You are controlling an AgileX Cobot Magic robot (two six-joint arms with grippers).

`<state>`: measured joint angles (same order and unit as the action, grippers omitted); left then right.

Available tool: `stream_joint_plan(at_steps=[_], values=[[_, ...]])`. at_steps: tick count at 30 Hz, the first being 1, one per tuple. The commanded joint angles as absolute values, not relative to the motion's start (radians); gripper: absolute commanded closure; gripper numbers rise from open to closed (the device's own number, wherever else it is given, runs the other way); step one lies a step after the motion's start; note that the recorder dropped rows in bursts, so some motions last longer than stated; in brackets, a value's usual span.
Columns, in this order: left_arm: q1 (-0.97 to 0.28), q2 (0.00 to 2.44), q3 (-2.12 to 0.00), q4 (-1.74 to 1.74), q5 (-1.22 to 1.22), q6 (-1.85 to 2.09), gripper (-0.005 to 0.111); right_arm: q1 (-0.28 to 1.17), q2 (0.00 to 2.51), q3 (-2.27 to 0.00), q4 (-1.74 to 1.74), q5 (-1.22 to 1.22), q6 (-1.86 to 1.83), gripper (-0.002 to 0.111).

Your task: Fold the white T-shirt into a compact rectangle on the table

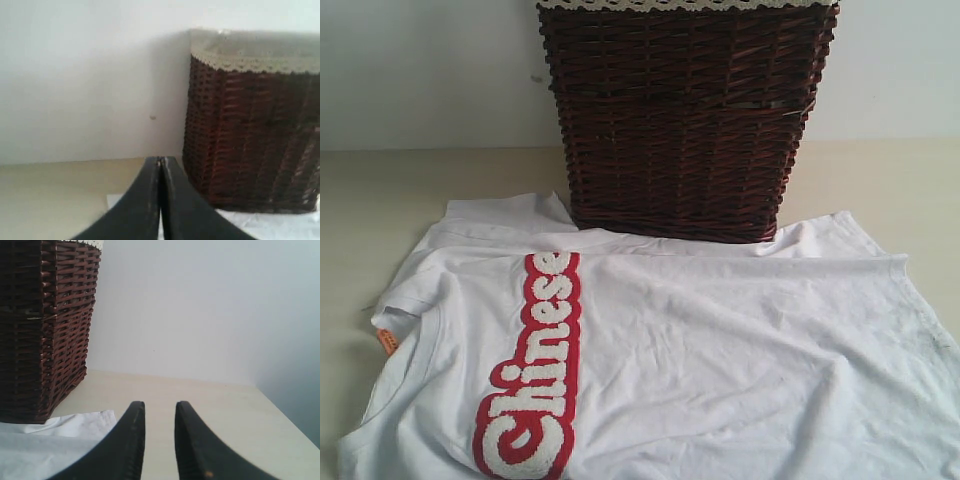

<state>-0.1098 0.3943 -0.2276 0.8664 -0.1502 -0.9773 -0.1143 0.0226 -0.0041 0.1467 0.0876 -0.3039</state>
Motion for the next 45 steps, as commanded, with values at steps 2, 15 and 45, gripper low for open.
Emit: stream_joint_plan(at_steps=[2,15,45], values=[[-0.11,0.396,-0.235,0.543,-0.153,-0.732,0.107,-0.111,0.022,0.0,0.15,0.081,-0.309,0.085],[-0.11,0.396,-0.235,0.597,-0.169,-0.582,0.107,-0.111,0.022,0.0,0.15,0.081,-0.309,0.085],[-0.191,0.405,-0.303,-0.329,0.272,0.268,0.107,-0.111,0.022,0.0,0.15,0.081,-0.309,0.085]])
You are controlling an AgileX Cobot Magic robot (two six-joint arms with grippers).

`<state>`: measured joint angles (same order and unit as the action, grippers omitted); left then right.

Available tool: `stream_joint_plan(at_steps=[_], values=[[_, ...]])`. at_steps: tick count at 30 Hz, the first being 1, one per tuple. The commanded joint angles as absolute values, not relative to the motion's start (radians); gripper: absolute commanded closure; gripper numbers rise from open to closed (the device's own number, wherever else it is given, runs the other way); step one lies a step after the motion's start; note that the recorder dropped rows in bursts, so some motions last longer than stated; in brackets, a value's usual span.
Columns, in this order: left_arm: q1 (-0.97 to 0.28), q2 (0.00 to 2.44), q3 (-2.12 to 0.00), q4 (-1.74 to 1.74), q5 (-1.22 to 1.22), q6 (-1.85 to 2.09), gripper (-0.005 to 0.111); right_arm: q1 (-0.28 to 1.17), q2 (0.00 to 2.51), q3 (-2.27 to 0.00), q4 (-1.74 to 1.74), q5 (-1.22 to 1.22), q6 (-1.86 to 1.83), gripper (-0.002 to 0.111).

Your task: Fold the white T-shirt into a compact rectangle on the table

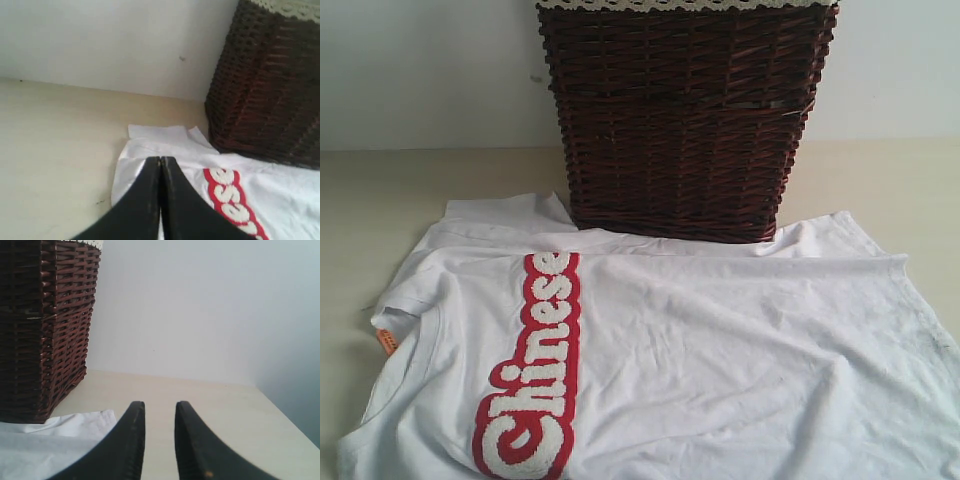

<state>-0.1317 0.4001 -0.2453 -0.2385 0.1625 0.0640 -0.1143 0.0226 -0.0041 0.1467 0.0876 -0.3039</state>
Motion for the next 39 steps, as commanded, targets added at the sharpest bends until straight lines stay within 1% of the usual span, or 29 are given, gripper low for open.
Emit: stream_joint_plan(at_steps=[1,4,6,9,11,17,22,33,39], values=[[-0.212,0.408,-0.32,-0.382,0.31,0.36,0.107,-0.111,0.022,0.0,0.15,0.081,-0.309,0.085],[-0.294,0.417,-0.374,-0.604,0.497,0.708,0.107,-0.111,0.022,0.0,0.15,0.081,-0.309,0.085],[-0.345,0.435,-0.399,-0.74,0.66,1.009,0.107,-0.111,0.022,0.0,0.15,0.081,-0.309,0.085],[-0.384,0.463,-0.42,-0.81,0.889,1.344,0.107,-0.111,0.022,0.0,0.15,0.081,-0.309,0.085],[-0.386,0.484,-0.422,-0.81,0.963,1.447,0.107,-0.111,0.022,0.0,0.15,0.081,-0.309,0.085],[-0.386,0.554,-0.422,-0.779,0.86,1.453,0.107,-0.111,0.022,0.0,0.15,0.081,-0.309,0.085],[-0.386,0.704,-0.422,-0.643,0.899,1.366,0.107,-0.111,0.022,0.0,0.15,0.081,-0.309,0.085],[-0.382,1.055,-0.448,-0.566,0.922,1.216,0.107,-0.111,0.022,0.0,0.15,0.081,-0.309,0.085],[-0.382,1.192,-0.465,-0.664,0.84,1.229,0.107,-0.111,0.022,0.0,0.15,0.081,-0.309,0.085]])
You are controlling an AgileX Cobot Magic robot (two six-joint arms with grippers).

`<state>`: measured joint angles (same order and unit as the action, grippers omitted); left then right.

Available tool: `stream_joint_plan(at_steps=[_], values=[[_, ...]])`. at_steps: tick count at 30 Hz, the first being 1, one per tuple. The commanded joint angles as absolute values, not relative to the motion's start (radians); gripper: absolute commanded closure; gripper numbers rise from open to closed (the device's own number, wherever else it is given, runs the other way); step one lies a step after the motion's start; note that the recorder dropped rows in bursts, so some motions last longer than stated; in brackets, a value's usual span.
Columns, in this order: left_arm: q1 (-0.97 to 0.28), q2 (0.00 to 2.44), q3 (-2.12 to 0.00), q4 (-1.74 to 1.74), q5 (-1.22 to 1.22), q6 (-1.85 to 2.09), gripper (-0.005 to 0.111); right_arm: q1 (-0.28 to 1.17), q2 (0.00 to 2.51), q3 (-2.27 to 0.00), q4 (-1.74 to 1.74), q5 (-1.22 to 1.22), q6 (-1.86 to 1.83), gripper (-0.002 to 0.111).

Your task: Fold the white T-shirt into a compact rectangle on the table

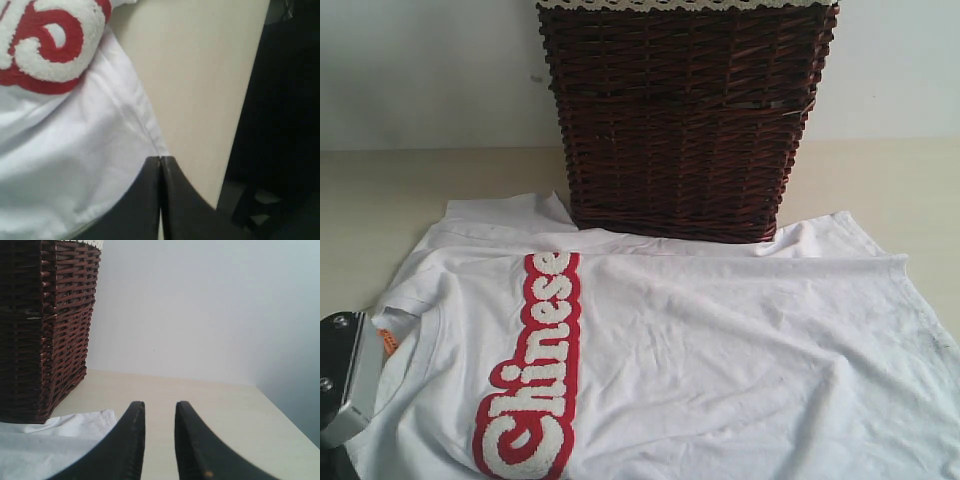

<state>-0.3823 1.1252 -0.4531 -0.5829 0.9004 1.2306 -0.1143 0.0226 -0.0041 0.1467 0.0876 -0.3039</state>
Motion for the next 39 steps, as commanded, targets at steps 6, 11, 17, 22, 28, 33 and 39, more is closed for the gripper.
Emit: stream_joint_plan(at_steps=[6,11,17,22,28,33,39], values=[[-0.425,1.273,-0.465,-0.721,0.802,1.399,0.098,-0.111,0.022,0.0,0.15,0.081,-0.309,0.085],[-0.512,1.28,-0.465,-0.765,0.656,1.41,0.075,-0.111,0.022,0.0,0.15,0.081,-0.309,0.085],[-0.593,1.321,-0.465,-0.791,0.501,1.41,0.059,-0.111,0.022,0.0,0.15,0.081,-0.309,0.085],[-0.618,1.419,-0.447,-0.789,0.488,1.41,0.059,-0.111,0.022,0.0,0.15,0.081,-0.309,0.085],[-0.618,1.483,-0.445,-0.789,0.493,1.41,0.059,-0.111,0.022,0.0,0.15,0.081,-0.309,0.085],[-0.618,1.51,-0.445,-0.789,0.493,1.41,0.068,-0.111,0.022,0.0,0.15,0.081,-0.309,0.085],[-0.618,1.512,-0.445,-0.758,0.496,1.414,0.106,-0.111,0.022,0.0,0.15,0.081,-0.309,0.085]])
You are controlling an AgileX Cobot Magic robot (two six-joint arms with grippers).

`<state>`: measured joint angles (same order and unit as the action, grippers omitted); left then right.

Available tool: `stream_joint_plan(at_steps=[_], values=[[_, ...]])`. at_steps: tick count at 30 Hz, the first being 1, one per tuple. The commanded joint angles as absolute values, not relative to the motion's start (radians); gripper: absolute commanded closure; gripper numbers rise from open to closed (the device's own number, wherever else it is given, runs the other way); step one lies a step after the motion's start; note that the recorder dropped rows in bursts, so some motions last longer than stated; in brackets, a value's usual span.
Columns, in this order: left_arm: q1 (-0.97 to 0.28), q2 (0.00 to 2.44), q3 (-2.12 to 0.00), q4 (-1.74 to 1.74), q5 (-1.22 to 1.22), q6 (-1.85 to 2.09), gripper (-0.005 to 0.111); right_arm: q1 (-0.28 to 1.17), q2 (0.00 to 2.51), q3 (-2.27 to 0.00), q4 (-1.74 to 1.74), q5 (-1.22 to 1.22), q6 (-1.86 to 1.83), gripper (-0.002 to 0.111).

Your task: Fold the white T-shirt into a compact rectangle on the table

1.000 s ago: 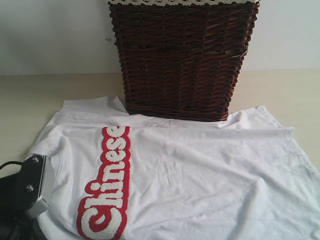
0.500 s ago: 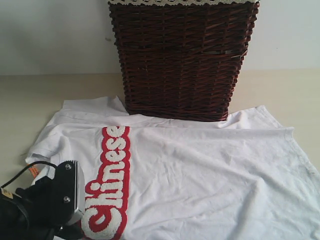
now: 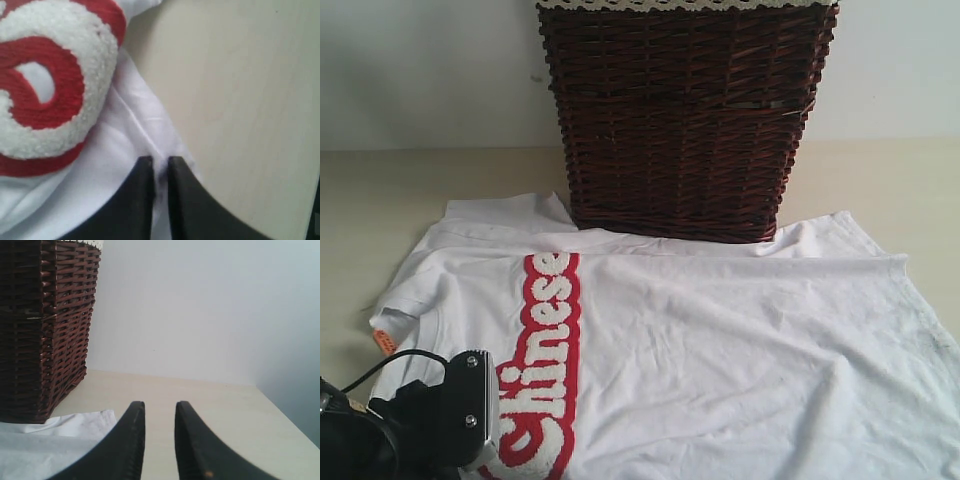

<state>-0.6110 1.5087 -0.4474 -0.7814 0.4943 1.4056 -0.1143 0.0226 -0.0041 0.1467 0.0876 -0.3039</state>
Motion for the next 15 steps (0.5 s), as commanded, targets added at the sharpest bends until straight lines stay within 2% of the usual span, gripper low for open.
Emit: stream_joint_plan(at_steps=[1,8,15], values=[[-0.618,1.512,-0.445,-0.743,0.496,1.414,0.107,-0.111,0.022,0.0,0.15,0.081,-0.309,0.085],[-0.616,1.472,-0.449,-0.713,0.498,1.414,0.107,-0.111,0.022,0.0,0.15,0.081,-0.309,0.085],[-0.557,1.459,-0.51,-0.605,0.457,1.414,0.107,-0.111,0.022,0.0,0.15,0.081,-0.309,0.085]])
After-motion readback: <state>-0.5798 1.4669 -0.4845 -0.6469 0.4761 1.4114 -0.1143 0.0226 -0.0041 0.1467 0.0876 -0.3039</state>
